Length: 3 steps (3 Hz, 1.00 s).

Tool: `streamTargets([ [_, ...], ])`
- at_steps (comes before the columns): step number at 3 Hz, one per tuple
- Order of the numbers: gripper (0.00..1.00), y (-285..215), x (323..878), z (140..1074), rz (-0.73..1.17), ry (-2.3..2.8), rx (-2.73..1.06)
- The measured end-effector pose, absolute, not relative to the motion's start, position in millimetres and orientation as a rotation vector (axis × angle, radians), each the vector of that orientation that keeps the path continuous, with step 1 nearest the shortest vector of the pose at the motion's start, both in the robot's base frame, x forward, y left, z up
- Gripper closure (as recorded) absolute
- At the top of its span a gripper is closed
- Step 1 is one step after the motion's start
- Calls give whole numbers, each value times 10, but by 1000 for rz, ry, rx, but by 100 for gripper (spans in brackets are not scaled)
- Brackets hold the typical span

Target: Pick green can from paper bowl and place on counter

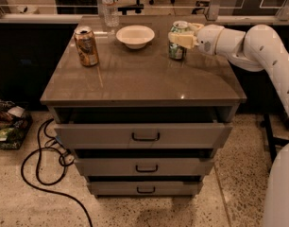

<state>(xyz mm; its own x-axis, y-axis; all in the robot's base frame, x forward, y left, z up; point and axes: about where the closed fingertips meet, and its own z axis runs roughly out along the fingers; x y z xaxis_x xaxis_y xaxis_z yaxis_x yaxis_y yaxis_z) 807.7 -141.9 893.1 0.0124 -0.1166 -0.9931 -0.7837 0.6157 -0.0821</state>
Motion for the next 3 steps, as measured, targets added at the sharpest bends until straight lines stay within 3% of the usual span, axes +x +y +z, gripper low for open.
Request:
streamTargets([
  [1, 13, -1381, 8082, 8925, 622, 1491, -800],
  [2, 0, -1341, 8086, 8918, 627, 1490, -803],
  [3, 0, -1339, 8086, 8918, 627, 1490, -803],
])
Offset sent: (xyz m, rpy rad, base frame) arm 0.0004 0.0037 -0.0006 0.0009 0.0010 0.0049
